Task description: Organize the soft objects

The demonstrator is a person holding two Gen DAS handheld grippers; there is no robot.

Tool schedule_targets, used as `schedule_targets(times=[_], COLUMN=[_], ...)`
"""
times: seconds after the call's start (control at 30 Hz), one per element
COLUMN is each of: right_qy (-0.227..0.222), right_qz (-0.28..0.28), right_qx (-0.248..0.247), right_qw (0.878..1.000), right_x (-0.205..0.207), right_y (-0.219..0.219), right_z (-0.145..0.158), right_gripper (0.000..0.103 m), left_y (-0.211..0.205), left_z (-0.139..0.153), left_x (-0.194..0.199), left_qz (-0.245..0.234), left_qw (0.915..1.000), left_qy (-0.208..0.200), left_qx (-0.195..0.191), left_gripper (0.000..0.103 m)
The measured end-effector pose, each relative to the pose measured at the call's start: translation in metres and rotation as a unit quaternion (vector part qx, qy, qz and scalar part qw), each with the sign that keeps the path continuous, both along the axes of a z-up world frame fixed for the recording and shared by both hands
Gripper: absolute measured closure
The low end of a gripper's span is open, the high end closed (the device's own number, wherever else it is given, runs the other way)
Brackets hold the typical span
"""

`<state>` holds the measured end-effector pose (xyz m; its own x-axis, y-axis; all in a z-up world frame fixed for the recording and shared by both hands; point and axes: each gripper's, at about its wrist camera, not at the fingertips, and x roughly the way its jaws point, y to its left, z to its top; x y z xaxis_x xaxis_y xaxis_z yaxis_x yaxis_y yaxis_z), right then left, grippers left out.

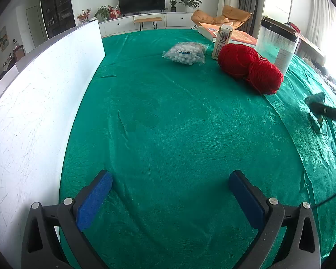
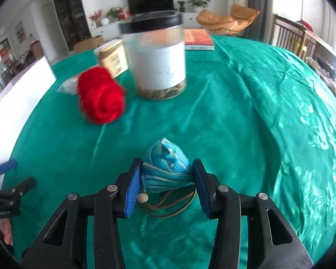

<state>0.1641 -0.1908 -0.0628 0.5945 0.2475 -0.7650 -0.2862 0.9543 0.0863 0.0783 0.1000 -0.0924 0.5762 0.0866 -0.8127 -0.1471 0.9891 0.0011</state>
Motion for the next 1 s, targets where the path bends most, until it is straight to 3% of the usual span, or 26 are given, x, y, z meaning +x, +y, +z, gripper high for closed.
schedule_targets(times=[0.17,0.23,0.37,0.6,0.73,1.0], right_qy=[-0.04,-0.032,-0.011,-0.001,0.0,0.009], right_qz=[-0.056,-0.063,-0.086,-0.123,-0.122,-0.113], right_qx=[-0.002,-0.004,-0.014,0.041,0.0,-0.035], right_qw=[0.998,0.998,0.996,0.992,0.992,0.993], right_x=[0.031,0.033,0.023,-0.023,-0.024,-0.025], right_y=[-0.026,-0.034,-0.044,-0.062,-0.05,-0.038], right_z=[0.015,0.01,-0.003,-0.006,-0.012,-0.018], right_gripper=[0.05,0.026,0.026,0.023,0.022,0.014], left_y=[0.0,0.0,0.0,0.0,0.0,0.0], left_z=[0.0,0.0,0.0,0.0,0.0,0.0], left_x=[0.0,0.0,0.0,0.0,-0.001,-0.001], left_qz=[0.0,0.0,0.0,0.0,0.0,0.0], left_qw=[1.0,1.0,1.0,1.0,1.0,1.0], left_qy=[0.0,0.0,0.0,0.0,0.0,0.0], left_qx=[0.0,0.0,0.0,0.0,0.0,0.0], left_gripper=[0.0,0.0,0.0,0.0,0.0,0.0])
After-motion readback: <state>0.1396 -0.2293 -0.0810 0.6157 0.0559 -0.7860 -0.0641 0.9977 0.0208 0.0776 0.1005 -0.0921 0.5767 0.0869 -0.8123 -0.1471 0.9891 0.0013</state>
